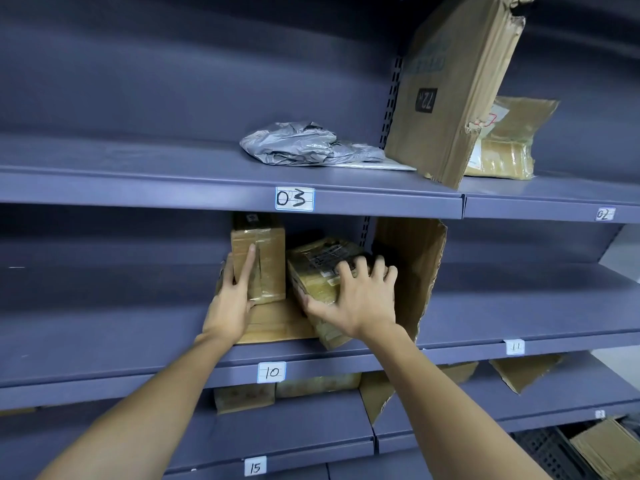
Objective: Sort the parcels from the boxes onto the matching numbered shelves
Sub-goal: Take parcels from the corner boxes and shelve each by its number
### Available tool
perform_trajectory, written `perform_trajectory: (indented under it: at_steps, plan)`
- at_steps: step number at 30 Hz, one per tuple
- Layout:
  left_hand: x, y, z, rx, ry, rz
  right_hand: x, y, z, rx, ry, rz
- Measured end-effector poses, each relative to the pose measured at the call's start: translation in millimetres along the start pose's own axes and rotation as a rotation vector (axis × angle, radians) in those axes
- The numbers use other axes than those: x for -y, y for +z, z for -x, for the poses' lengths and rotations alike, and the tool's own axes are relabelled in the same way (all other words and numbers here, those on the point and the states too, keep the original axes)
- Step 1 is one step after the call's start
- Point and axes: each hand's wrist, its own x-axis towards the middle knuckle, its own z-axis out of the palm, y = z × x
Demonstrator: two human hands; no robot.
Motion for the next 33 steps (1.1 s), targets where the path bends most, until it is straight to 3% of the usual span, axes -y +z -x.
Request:
perform_trajectory:
  at_steps: [11,20,33]
  plan:
    - [-4,-23,17,0.086,0.000,-0.132,0,-6,9,-0.006,0.027,-0.024]
    - [-3,-55,26,0.128,0.019,-0.219,-12,-27,21,-0.105,0.154,-0.146]
    - [-57,-49,64,0.188,0.237,-0.290,-24,-35,87,-0.129,0.137,-0.223]
